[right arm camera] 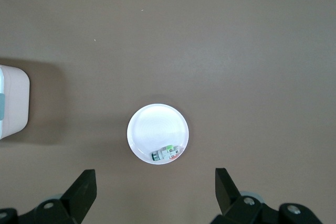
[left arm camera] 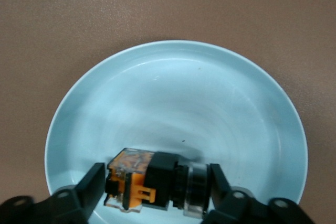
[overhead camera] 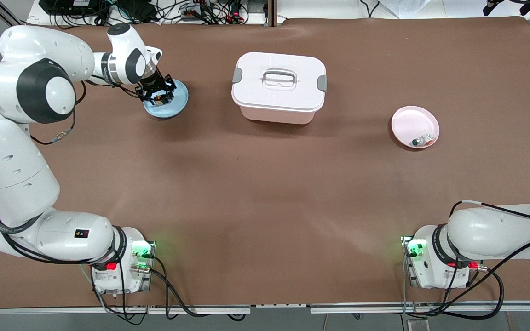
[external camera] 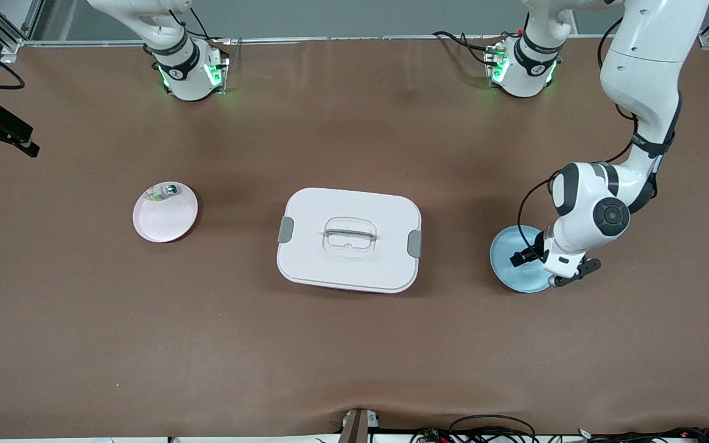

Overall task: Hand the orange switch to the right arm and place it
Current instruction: 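Close the left gripper on the orange switch and lift it, then carry the switch with the left gripper while the right gripper approaches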

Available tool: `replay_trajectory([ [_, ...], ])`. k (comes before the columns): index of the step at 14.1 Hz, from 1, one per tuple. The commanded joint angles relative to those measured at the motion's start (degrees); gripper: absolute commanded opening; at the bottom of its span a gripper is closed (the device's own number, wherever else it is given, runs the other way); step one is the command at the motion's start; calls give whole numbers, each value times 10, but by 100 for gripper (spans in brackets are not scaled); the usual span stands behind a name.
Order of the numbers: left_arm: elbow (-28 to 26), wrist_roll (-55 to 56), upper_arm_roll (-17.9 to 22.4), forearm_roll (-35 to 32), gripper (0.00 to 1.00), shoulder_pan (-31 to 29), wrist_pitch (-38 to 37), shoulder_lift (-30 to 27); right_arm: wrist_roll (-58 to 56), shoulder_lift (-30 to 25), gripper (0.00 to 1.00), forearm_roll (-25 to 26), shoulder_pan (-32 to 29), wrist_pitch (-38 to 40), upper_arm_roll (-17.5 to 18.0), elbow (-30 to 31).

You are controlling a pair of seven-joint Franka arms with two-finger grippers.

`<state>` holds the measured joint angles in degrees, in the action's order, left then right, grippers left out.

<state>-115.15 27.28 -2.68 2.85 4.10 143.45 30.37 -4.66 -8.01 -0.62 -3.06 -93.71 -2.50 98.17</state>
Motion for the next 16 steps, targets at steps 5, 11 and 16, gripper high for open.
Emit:
replay_trajectory([
  [5,11,-13,-2,9,0,6,-11,-36,-6,7,100,-4,-5,9,4,-14],
  [11,146,0,-61,34,0,3,-190,-64,-5,8,100,-4,-7,9,4,-13],
  [16,232,54,-94,104,0,6,-298,-77,-3,8,100,-4,-2,9,5,-13],
])
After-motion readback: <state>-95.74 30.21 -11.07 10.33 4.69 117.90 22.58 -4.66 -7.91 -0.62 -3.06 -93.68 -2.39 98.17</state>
